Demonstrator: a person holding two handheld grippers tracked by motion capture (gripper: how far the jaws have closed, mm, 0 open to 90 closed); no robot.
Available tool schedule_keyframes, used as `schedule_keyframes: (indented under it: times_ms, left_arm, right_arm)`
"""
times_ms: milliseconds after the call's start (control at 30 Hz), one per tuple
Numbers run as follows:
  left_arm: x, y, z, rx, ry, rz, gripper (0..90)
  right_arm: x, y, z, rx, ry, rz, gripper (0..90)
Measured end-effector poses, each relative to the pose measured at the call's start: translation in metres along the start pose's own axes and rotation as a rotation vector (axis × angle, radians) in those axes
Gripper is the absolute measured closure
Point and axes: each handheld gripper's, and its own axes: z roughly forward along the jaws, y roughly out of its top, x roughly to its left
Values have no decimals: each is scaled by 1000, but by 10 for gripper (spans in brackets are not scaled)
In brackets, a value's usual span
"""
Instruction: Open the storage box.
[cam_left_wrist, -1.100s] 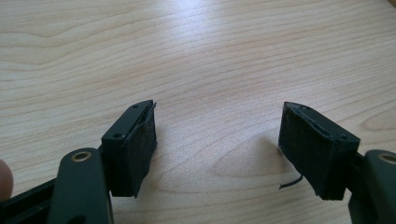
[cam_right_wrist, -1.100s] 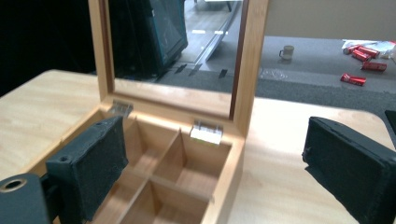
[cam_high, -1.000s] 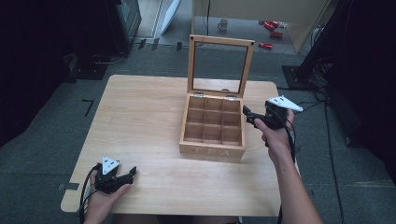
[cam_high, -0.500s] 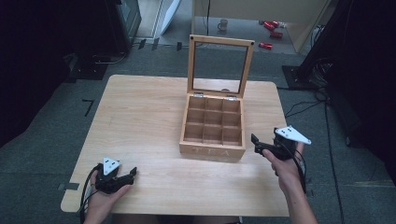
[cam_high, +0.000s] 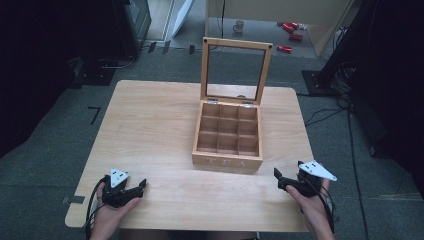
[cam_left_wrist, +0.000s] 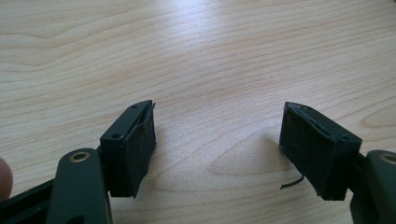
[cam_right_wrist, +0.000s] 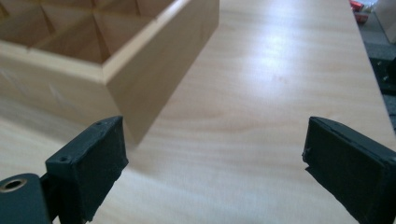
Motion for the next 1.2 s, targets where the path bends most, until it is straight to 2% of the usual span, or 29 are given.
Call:
schedule_keyframes:
  times_ms: [233,467,567,700,1033,1200]
  left_arm:
    - [0,0,0,0,-1,0,277]
    - [0,0,0,1,3,3,278]
    - [-1,0,0,3,7,7,278]
    - [-1,0,0,2,6,7,278]
    - [-2,0,0,7,15,20,275]
    - [-3,0,1,12,8,26,241]
  right_arm:
    - [-7,-33,-4,60,-18,18,62]
    - [-14,-52,-8,128,-44,31,62]
    - [-13,-53,-8,157,-62,36,62]
    - [-10,-54,-4,206,-85,1,58]
    - [-10,-54,-4,206,-83,2,53]
    - [-10,-54,-4,207,-83,2,53]
